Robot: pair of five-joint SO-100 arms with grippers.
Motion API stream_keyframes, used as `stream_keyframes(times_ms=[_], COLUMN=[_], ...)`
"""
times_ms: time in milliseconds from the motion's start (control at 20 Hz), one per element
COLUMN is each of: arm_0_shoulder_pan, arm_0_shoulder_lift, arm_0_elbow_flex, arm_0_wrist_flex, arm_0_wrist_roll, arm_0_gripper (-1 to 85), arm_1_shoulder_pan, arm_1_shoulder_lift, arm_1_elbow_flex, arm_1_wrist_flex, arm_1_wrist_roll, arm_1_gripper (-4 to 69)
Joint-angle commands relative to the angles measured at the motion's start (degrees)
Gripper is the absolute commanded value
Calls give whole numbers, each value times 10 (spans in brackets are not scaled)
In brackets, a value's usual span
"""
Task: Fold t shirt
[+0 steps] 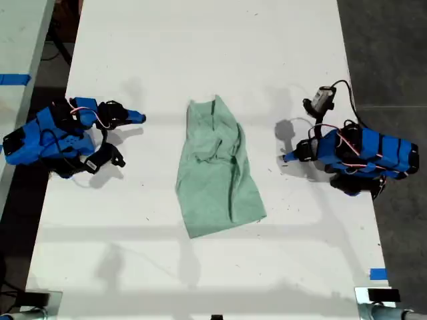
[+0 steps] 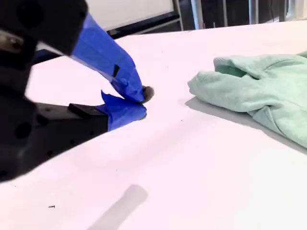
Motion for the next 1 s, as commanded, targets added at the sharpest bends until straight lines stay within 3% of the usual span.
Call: stream_keyframes(times_ms=[0,950], arm_0_shoulder_pan=[-1,1], arm_0_shoulder_lift=[6,6], arm_0_elbow_flex=[21,21], arm_0_wrist_flex=[-3,-3], arm_0_wrist_roll=[1,0], arm_0_gripper=[-3,-3], arm_1_shoulder_pan=[5,-2], arm_1_shoulder_lift=[7,7], arm_1_elbow_flex=[21,21], arm_1_wrist_flex=[1,2], arm_1_wrist_roll=[-6,10], arm_1_gripper=[21,21])
